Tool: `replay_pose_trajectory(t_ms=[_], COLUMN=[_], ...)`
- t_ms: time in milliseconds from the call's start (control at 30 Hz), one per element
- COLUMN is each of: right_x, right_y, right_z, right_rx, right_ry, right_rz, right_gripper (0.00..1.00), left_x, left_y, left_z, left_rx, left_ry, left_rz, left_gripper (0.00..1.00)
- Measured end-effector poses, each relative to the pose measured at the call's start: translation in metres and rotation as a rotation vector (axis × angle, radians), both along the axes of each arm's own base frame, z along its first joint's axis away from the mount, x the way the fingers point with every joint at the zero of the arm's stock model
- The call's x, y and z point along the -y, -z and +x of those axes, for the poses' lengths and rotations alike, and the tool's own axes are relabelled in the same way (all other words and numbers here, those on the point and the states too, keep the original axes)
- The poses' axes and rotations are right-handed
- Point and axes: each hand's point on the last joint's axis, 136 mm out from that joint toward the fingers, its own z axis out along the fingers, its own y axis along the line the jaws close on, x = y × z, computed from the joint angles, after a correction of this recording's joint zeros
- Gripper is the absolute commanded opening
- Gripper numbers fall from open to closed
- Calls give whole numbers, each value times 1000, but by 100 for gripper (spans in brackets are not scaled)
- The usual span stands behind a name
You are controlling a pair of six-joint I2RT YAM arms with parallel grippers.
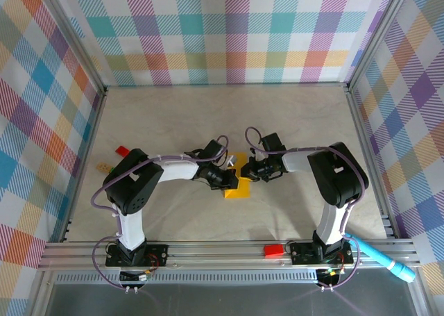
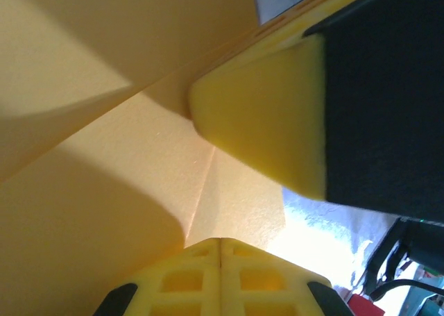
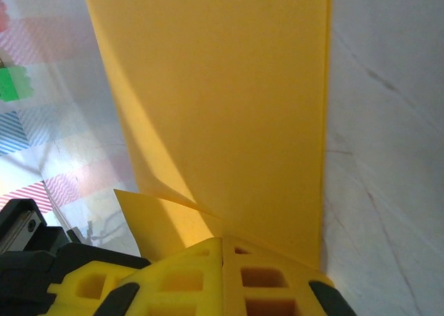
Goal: Fold a paper plane with a square sheet of paper (fold left side to right side)
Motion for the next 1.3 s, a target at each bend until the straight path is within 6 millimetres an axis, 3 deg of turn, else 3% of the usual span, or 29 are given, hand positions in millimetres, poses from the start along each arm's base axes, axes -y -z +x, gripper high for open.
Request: replay_pose_trajectory(t_ms=[367,900,967,1133,1300], right_x=[2,2,1,2,6], right_y=[0,-1,-2,-6,-33], right_z=[3,3,3,5,14], right_rx=[-16,-31,-30,-15,72], right_ry=[-7,-13,-15,-5,17], right_rz=[1,19,24,25,21], right_gripper=[0,0,0,20,36], left_x=[-7,-31,-34,-38,-51], left_y=[5,6,5,-15,-48], left_z=[-7,-35,-36,-27,3], left_rx=[25,34,32,77,191], left_ry=[1,-16,-25,-45,-110], left_rz=[-16,-43,-43,-72,-97], left_gripper=[0,0,8,24,35])
